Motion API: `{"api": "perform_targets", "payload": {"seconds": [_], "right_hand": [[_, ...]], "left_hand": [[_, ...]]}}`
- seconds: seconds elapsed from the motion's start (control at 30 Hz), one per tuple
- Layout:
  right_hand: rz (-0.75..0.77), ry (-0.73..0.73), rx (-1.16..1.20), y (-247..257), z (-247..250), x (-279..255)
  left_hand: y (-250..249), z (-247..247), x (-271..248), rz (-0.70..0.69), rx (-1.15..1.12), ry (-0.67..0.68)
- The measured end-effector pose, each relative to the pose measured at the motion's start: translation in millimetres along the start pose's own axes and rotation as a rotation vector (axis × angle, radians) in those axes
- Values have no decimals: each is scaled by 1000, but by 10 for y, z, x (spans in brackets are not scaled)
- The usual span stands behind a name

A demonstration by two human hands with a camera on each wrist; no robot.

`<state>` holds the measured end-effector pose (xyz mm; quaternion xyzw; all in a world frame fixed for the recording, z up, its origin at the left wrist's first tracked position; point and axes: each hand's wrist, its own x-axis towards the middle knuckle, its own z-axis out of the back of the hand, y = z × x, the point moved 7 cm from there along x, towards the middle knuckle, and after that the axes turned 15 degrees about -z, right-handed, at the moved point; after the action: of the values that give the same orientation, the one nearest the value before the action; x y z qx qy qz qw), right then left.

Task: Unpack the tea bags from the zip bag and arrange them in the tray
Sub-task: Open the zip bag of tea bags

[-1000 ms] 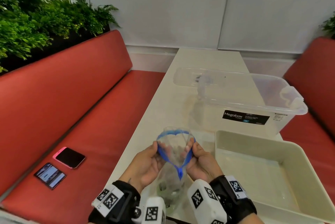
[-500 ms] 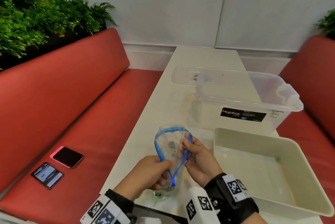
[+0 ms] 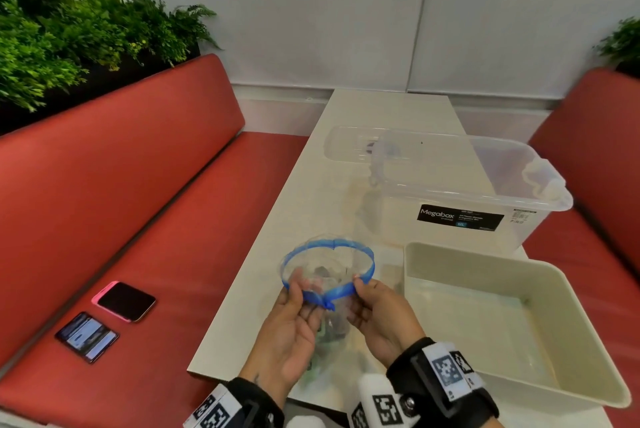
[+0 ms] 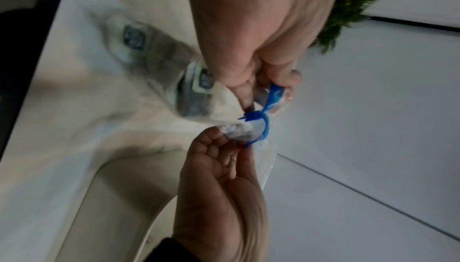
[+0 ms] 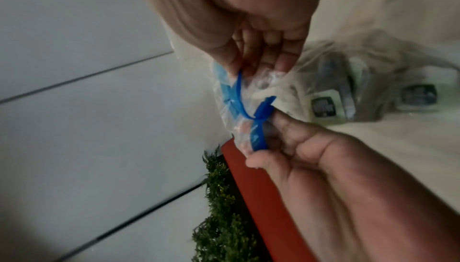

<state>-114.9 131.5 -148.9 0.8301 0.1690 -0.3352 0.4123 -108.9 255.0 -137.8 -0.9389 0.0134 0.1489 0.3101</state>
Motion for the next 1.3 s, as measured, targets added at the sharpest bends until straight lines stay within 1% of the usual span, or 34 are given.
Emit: {"api": "perform_targets", "payload": {"seconds": [0.1,0.13,0.17,0.23,0.27,0.33,0.4,0.47,0.5,0.57,0.6,0.67,0.73,0.8,0.87,0.9,0.97,1.07,1.1,1.17,1.23,1.3], "right_hand": [[-48,76,180,-60,-32,-28],[-68,93,242,-85,-41,-31],[-81,100,292,-113,-38,-11],[-83,91,344,-145,-32,6],[-68,80,352,-153,-17,30],[-3,78,306,-132,-1,22],[90,95,139,-74,-43,-18],[177,45,-137,-8,-121,-104],[218,-35,-264,37,-119,-121],[288,-261,-461,127,-38,-161],[320,-316,-528,177,-24,-192],[366,-345,-621,243,-19,-249],[429,-356,-715,297,-36,-320],[510,-414,-893,356,-81,-420],[578,-462,-1079,391,-157,-497],[599,-464,-1136,402,-196,-525],[613,-481,-1238,406,-249,-543],[620,-582,-1408,445,-260,-567],[634,-605,-1422,466,-250,-585],[660,-584,-1387,508,-231,-605],[651,-529,-1370,529,-213,-571],[611,-504,-1399,549,-189,-531]], "left_hand": [[19,124,59,-29,-98,-73],[29,159,77,-27,-113,-86],[27,167,81,-14,-137,-73],[-9,89,43,11,-152,7],[-36,20,10,19,-113,71],[-46,-63,-27,15,82,196],[-25,-35,16,-5,399,245],[-64,43,101,-69,727,225],[-121,59,140,-113,874,216],[-268,33,183,-213,1110,208],[-335,-1,187,-267,1231,229],[-463,-61,171,-385,1446,287],[-550,-143,141,-444,1571,372],[-582,-253,107,-472,1699,488],[-593,-394,85,-539,1833,574],[-601,-463,84,-558,1869,580],[-617,-580,102,-593,1936,544],[-579,-617,204,-594,2196,542],[-574,-604,237,-579,2274,563],[-563,-562,294,-537,2355,629],[-567,-538,316,-529,2349,699],[-594,-521,315,-549,2281,738]]}}
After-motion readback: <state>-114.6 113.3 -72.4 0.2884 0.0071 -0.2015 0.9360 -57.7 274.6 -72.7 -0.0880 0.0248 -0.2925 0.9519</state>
